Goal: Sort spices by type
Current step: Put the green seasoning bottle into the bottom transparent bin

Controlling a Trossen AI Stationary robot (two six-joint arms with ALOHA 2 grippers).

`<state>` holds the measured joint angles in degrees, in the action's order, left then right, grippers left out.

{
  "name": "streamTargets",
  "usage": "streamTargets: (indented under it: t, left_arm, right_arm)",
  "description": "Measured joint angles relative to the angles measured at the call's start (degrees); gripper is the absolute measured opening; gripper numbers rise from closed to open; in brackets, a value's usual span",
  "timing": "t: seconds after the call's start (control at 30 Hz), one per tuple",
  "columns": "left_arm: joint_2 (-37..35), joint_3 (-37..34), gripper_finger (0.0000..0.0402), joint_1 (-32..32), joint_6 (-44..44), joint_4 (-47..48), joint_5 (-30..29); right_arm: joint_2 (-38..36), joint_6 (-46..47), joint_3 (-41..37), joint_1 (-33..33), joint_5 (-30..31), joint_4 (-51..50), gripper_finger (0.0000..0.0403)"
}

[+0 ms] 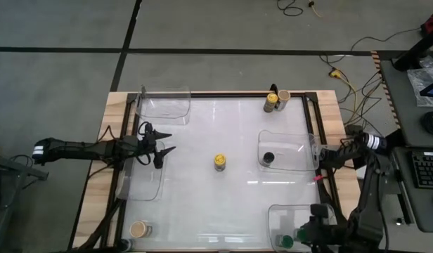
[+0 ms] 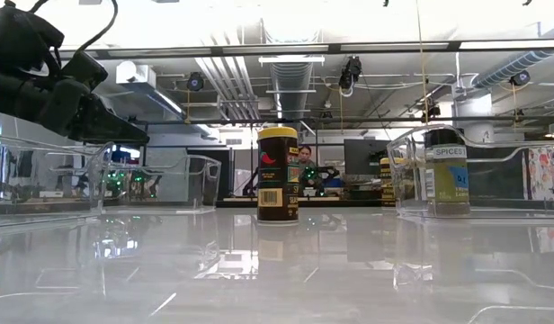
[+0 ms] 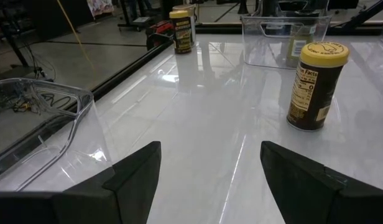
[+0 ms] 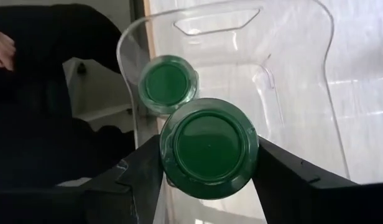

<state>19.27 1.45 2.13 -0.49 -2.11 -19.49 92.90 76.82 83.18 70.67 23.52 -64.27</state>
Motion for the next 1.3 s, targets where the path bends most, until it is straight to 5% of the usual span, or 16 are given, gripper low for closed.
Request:
streamTargets:
  t: [1.3]
  left_arm:
    - [0.0,0.0,0.026,0.0,0.0,-0.02,0.0]
  right_arm:
    - [9.46,3.16,-0.26,2.83,6.46,5.98,0.0209]
